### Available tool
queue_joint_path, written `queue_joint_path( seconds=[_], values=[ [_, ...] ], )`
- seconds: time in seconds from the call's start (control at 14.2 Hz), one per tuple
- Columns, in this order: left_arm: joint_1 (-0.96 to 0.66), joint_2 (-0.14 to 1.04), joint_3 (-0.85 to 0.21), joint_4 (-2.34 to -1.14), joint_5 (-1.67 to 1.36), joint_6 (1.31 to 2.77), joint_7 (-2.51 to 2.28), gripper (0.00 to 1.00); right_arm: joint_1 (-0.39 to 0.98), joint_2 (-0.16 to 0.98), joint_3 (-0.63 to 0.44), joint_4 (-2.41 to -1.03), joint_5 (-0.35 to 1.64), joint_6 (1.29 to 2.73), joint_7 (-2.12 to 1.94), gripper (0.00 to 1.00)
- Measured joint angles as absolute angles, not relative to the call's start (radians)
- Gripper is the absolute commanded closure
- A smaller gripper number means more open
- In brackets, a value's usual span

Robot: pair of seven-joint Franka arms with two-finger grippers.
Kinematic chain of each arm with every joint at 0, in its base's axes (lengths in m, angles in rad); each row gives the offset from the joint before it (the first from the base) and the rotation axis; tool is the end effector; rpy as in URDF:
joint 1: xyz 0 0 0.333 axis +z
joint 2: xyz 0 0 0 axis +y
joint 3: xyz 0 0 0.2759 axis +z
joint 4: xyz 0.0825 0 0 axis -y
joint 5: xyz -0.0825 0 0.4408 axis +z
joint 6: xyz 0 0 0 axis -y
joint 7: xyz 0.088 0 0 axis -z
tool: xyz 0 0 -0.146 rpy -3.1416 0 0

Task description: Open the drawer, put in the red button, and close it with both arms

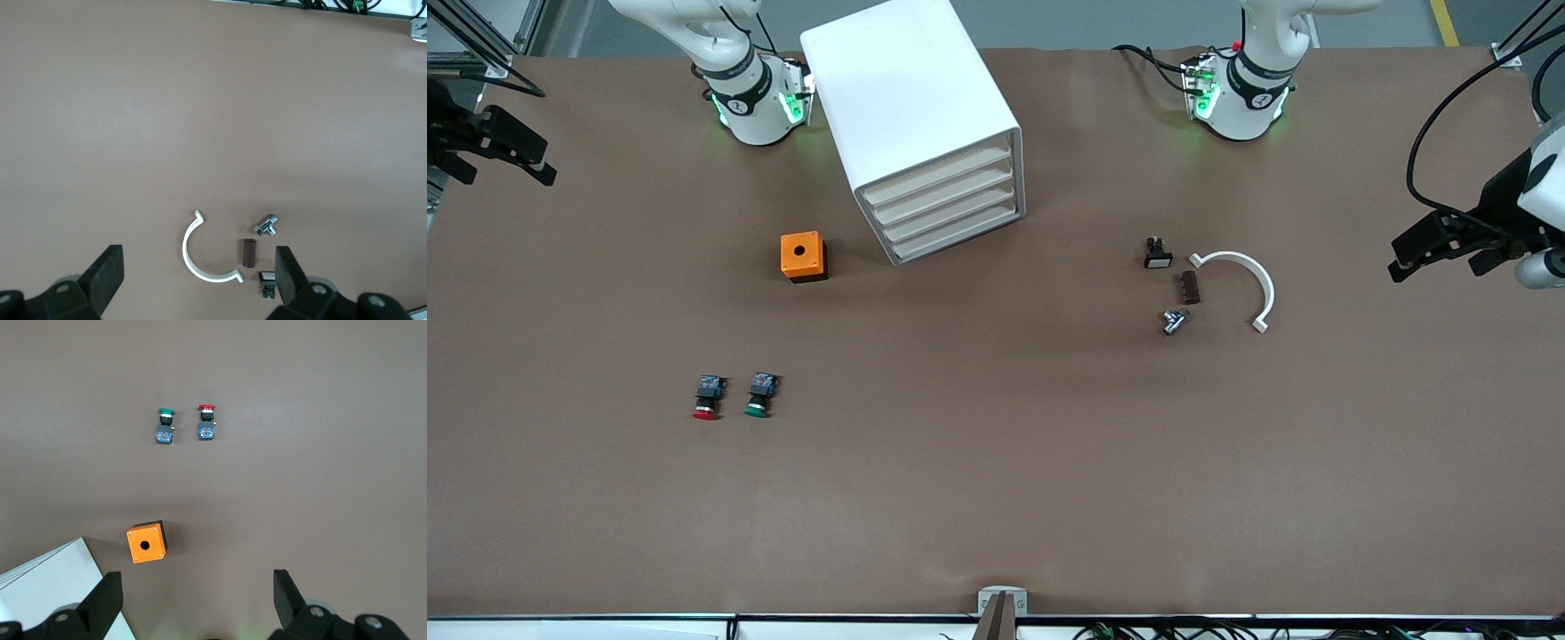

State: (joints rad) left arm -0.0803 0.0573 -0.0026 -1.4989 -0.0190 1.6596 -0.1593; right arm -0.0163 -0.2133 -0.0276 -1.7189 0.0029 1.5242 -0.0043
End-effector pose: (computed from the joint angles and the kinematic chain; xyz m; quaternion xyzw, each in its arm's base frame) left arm 0.6379 -0.0556 0.5565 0.9979 0.0385 0.0501 0.0157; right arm 0.5469 -0.0247 0.5868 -0.9998 0.0194 -0.0094 0.0041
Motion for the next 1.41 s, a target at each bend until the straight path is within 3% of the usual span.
queue_joint_path(
  seconds=[0.77, 1.41],
  values=[
    [-0.075, 0.082, 0.003, -1.508, -0.018, 1.618, -0.171, 0.00, -0.016, -0.210, -0.028, -1.719, 0.003, 1.507, -0.004, 0.00],
    [-0.157, 0.327, -0.006, -1.520, -0.017, 1.617, -0.334, 0.00, -0.017, -0.104, -0.030, -1.722, 0.003, 1.519, -0.004, 0.00]
  ],
)
